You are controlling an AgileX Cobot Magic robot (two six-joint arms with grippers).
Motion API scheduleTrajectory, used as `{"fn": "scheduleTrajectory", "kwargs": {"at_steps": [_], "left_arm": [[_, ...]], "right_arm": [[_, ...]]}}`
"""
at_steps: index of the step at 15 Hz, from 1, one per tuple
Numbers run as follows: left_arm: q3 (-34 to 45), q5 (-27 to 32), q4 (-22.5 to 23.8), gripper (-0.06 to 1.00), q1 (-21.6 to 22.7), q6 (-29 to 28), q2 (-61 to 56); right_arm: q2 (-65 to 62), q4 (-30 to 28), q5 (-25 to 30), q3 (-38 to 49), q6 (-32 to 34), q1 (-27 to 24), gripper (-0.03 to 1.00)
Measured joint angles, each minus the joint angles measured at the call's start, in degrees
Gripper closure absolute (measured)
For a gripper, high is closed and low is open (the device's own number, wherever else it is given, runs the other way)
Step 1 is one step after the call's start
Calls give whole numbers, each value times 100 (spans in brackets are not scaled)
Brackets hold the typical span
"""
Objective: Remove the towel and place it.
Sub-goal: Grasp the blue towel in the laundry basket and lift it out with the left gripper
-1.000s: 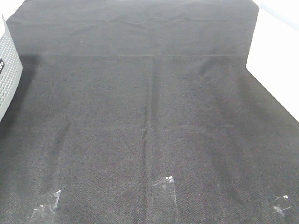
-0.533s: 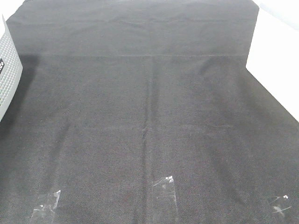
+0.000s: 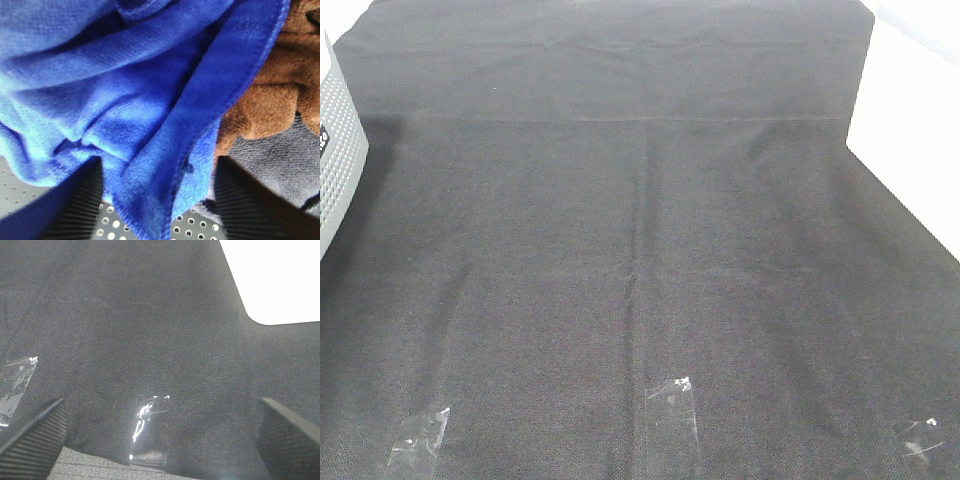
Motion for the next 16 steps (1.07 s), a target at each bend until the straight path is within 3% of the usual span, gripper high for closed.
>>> {"fn": "scheduleTrajectory", "kwargs": {"at_steps": [5,9,12,16], "left_arm": [[0,0,6,75,0,-17,0],[0,-23,-17,80,0,-17,0],[0,-40,74,94,0,-29,0],[0,-143,521,94,0,-854,-223]], "right_arm": [[0,0,0,0,0,0,1],[0,0,0,0,0,0,1],[0,0,0,0,0,0,1],[0,0,0,0,0,0,1]]}}
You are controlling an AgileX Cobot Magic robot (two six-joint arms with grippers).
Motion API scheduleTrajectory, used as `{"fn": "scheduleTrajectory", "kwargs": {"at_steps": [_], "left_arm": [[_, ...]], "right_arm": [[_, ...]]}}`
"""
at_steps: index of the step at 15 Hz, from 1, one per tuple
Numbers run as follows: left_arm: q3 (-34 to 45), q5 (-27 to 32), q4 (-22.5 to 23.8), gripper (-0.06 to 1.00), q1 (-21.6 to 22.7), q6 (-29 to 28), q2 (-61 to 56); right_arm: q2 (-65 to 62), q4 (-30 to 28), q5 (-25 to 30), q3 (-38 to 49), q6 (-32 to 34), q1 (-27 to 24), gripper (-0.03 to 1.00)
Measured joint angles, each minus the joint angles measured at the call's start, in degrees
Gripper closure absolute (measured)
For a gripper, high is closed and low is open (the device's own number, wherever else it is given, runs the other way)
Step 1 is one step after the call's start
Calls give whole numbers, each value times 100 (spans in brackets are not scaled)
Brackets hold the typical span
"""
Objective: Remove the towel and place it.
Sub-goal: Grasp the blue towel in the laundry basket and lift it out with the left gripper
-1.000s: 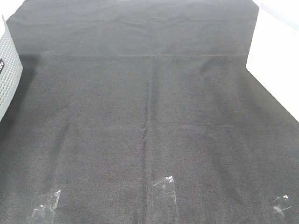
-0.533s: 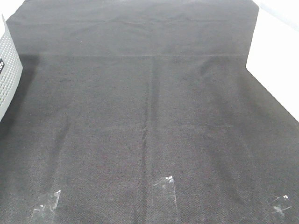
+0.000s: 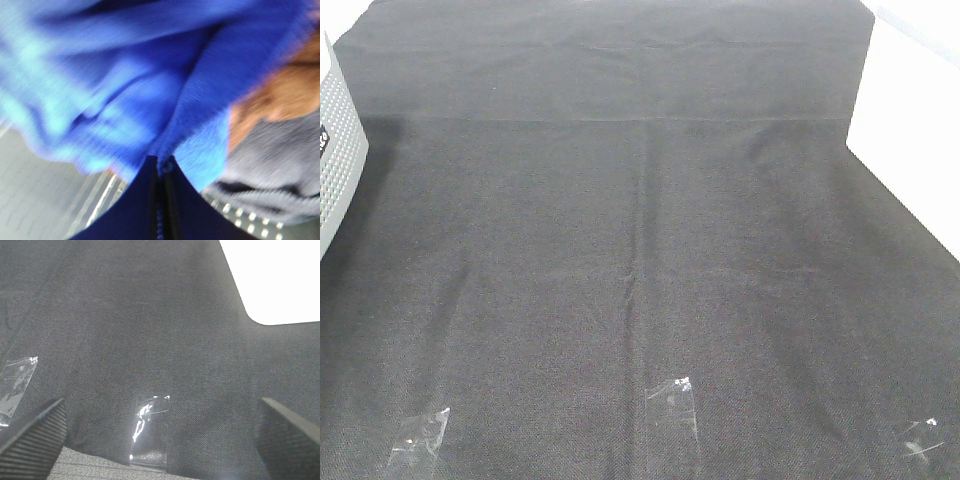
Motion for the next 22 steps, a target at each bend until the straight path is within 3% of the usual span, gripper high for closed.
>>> {"fn": "scheduleTrajectory", "kwargs": {"at_steps": [7,14,19,22], "left_arm": [[-23,34,-6,94,0,-2057,-1553],[-23,-178,-34,94,-92,-2303,-2762],[-109,-584,155,94,-670,-2406,-3094],[-630,-510,212,94,-1026,-2659,-3100]], "right_arm": [[0,6,0,0,0,0,1],[0,6,0,0,0,0,1],[0,11,0,0,0,0,1],[0,11,0,0,0,0,1]]}}
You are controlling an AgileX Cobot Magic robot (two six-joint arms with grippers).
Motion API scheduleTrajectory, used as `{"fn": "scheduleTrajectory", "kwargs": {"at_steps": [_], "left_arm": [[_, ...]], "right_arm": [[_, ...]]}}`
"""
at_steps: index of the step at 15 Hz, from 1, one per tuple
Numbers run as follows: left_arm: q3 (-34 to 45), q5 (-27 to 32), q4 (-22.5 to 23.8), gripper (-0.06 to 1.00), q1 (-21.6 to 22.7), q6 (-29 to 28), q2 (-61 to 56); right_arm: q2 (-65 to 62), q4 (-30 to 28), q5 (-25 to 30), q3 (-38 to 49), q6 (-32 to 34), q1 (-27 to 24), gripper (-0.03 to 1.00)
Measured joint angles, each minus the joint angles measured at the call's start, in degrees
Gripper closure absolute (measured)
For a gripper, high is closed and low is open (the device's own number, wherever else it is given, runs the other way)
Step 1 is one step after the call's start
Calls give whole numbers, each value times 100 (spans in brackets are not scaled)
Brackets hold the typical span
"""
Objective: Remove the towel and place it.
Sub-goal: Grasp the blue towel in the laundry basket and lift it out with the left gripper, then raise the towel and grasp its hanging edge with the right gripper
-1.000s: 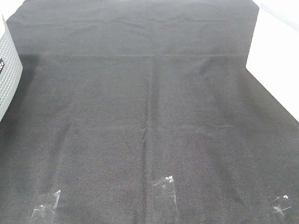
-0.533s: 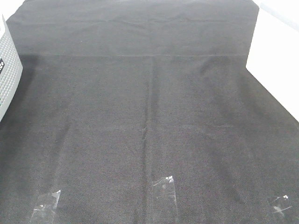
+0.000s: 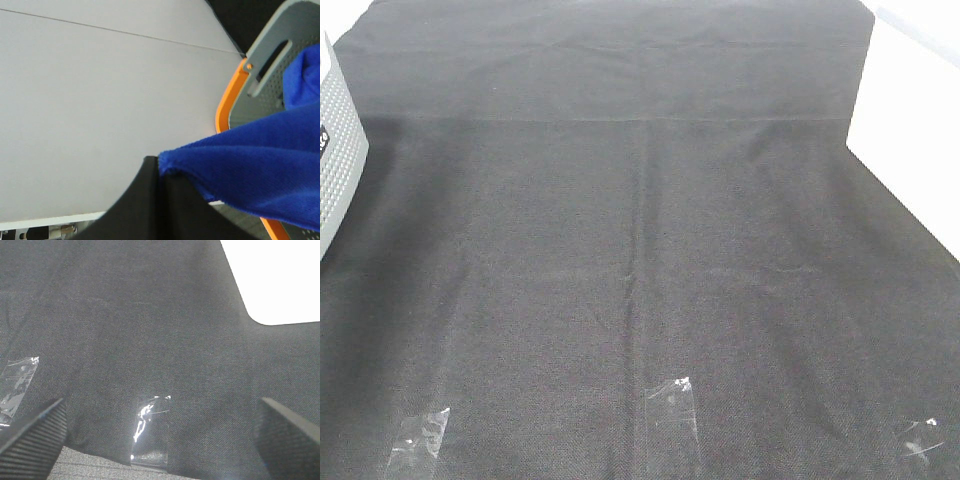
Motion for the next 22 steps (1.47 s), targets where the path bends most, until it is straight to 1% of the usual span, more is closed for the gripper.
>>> {"fn": "scheduleTrajectory", "kwargs": {"at_steps": [2,4,6,8,10,12,14,15,16,17,19,20,21,22], "left_arm": [[-321,149,11,94,-344,-69,-17],[-567,338,40,94,-900,-86,-17],[-728,367,23,94,-1450,-97,-17],[-768,367,-92,94,-2011,-275,-17],[-768,367,-258,94,-2429,-367,34],[-768,476,-372,94,-2785,-384,126],[-768,682,-504,94,-3094,-384,218],[-768,705,-533,94,-3249,-384,235],[-768,705,-544,94,-3541,-384,235],[-768,705,-544,94,-3667,-384,235],[-768,751,-556,94,-3867,-372,235],[-768,762,-556,94,-3913,-367,235],[-768,802,-556,94,-4039,-367,235],[-768,819,-573,94,-4108,-367,235]], "right_arm": [[0,6,0,0,0,0,1],[0,40,-29,0,0,0,1],[120,275,-155,-17,-74,0,1],[607,733,-269,-69,-579,0,1],[1192,1513,-688,-74,-1450,0,1],[1891,2412,-1163,-74,-2773,0,1],[2699,3655,-1547,-74,-4446,0,1],[3123,4297,-1633,-74,-5311,0,1],[4068,5672,-1673,-74,-7110,0,1],[4561,6337,-1673,-74,-7998,0,1],[5529,7385,-1547,-115,-9597,0,1],[5793,7643,-1484,-138,-9889,0,1],[6245,8044,-1238,-183,-10531,0,1],[6967,8612,-808,-350,-11190,0,1]]}}
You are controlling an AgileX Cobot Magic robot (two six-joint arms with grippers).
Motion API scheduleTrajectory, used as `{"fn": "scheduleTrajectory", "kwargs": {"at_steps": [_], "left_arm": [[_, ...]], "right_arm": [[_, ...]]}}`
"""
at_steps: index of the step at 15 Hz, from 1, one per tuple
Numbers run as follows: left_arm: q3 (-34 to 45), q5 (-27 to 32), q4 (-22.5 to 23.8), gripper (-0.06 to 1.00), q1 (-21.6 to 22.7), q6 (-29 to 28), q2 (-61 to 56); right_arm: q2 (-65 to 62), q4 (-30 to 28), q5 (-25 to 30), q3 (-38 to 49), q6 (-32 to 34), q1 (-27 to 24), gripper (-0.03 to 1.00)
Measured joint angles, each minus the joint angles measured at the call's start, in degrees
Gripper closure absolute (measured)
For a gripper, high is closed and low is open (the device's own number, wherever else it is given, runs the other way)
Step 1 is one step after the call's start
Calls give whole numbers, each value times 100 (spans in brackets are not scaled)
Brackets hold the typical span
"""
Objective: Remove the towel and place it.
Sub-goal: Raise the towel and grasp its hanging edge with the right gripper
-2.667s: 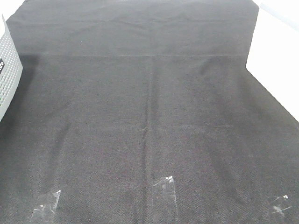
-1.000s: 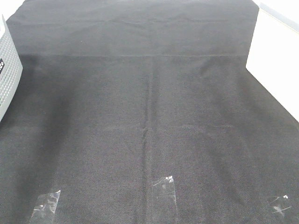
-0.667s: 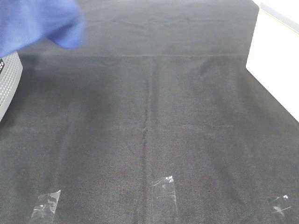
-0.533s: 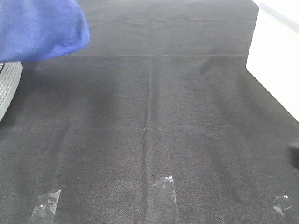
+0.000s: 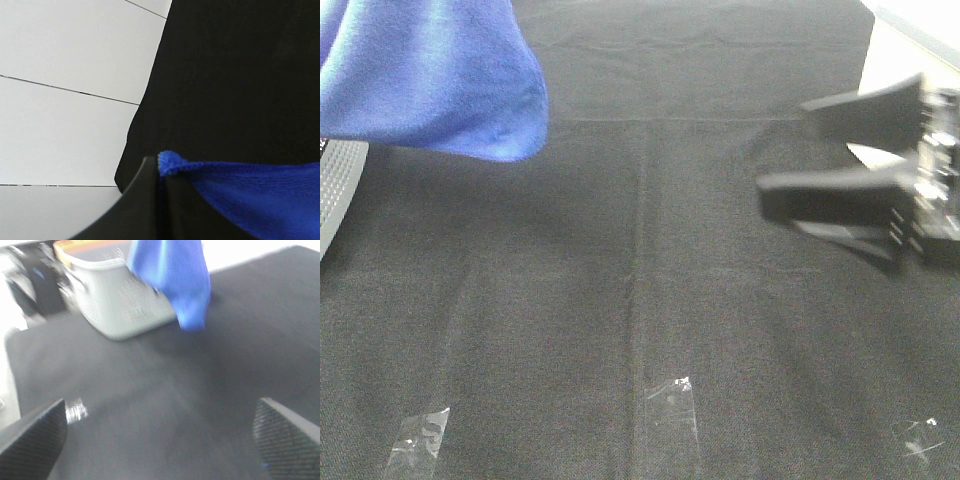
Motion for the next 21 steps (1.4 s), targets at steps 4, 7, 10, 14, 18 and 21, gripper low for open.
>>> {"fn": "scheduleTrajectory", "kwargs": {"at_steps": [4,7,10,14,18,21], "left_arm": [[0,34,-149,94,-149,6,0],[0,115,-407,94,-160,6,0],[0,120,-510,94,-160,6,0],[0,126,-516,94,-160,6,0],[0,126,-688,94,-160,6,0],[0,138,-733,94,-166,11,0]], "right_arm": [[1564,441,842,-911,-527,0,1],[2401,516,1054,-1581,-527,275,1],[2951,516,710,-2080,-527,1008,1],[3512,521,269,-2710,-527,1444,1],[4108,521,286,-3398,-527,1816,1],[4526,521,292,-3930,-315,1856,1]]}}
